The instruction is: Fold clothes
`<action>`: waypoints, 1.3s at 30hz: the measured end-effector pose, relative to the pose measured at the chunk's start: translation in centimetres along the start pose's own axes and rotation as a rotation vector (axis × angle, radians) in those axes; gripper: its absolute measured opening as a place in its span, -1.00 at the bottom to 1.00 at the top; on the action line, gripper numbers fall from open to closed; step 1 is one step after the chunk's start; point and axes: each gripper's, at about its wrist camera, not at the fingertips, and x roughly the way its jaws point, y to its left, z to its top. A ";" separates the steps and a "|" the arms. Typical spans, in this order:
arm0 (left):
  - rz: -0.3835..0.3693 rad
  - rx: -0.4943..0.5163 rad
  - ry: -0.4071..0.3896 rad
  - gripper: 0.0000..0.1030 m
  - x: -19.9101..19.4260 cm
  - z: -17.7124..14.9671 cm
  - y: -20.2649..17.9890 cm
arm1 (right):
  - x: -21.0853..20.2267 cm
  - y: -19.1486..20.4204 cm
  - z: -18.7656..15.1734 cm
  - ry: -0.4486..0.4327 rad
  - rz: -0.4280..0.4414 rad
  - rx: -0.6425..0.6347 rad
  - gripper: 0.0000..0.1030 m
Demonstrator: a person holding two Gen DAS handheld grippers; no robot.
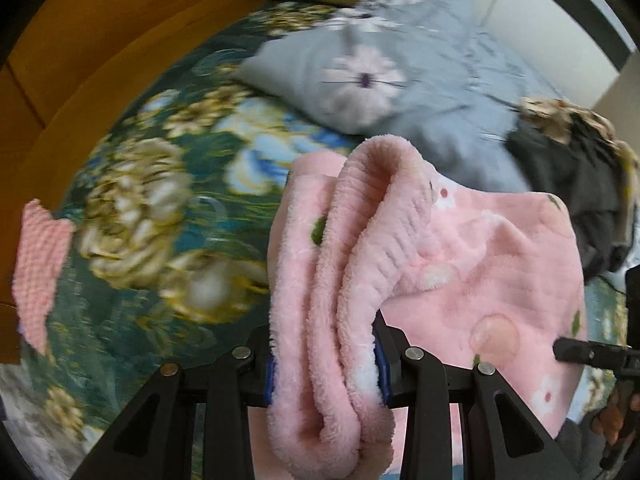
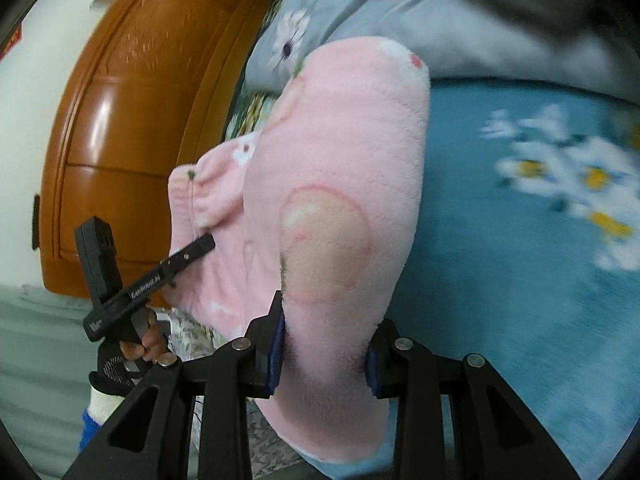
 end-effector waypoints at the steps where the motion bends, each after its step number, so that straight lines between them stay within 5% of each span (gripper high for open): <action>1: 0.009 -0.012 0.000 -0.26 0.4 0.4 1.0 | 1.1 0.7 0.3 0.012 -0.005 -0.010 -0.35; 9: 0.071 -0.076 -0.006 -0.26 2.8 3.3 6.6 | 7.3 3.9 1.9 0.075 -0.058 -0.066 -0.35; 17: 0.150 -0.054 0.007 -0.26 6.2 6.3 8.0 | 9.9 4.7 1.5 0.083 -0.121 -0.075 -0.34; 30: 0.017 -0.253 -0.079 0.02 4.1 3.0 11.9 | 8.9 3.9 1.4 0.091 -0.130 -0.139 -0.18; 36: 0.117 -0.324 -0.190 0.11 0.2 0.7 13.4 | 7.2 4.8 0.2 0.039 -0.186 -0.200 -0.17; 39: 0.083 -0.316 -0.252 0.11 -1.5 -0.5 12.3 | 6.5 6.3 -0.2 -0.028 -0.221 -0.241 -0.17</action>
